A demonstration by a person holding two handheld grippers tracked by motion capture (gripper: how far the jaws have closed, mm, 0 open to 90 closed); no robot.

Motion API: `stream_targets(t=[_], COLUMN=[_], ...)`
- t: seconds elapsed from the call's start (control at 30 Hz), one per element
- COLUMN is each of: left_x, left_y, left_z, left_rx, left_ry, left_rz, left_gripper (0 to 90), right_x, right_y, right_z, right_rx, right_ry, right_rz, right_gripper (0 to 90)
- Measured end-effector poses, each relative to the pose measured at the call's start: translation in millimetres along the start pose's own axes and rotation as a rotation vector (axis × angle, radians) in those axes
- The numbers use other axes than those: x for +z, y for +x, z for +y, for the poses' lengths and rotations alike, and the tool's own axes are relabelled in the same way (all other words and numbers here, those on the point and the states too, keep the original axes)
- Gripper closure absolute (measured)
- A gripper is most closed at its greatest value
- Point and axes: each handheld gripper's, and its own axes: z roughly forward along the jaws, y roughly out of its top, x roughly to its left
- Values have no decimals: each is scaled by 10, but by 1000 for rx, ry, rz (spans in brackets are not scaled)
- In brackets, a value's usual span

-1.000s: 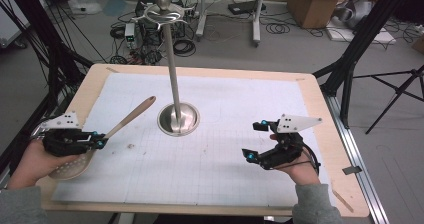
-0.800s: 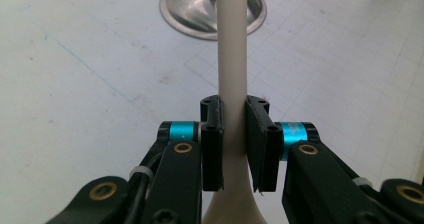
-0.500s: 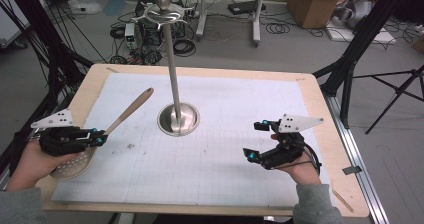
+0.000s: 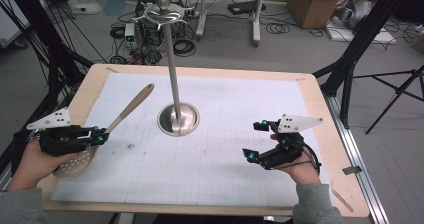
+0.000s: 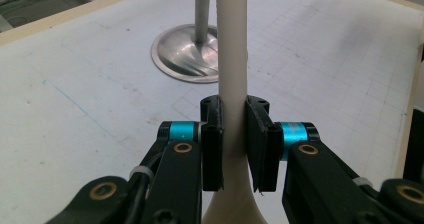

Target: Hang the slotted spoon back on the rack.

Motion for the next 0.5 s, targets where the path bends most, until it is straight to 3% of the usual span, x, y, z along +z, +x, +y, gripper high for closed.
stream_targets(t=[0.17, 0.37, 0.5], left_x=[20, -33, -93], left_y=[-14, -10, -34], left_z=[36, 105, 173], left_rx=[10, 5, 10], left_ry=[5, -51, -118], left_rz=[-13, -13, -23], left_gripper=[779, 779, 779], right_x=[-22, -25, -19], right_y=[-8, -11, -13], right_z=[-3, -4, -3], right_rx=[4, 6, 1], right_ry=[-6, -9, -7], right_rz=[-4, -6, -6], right_gripper=[52, 52, 52])
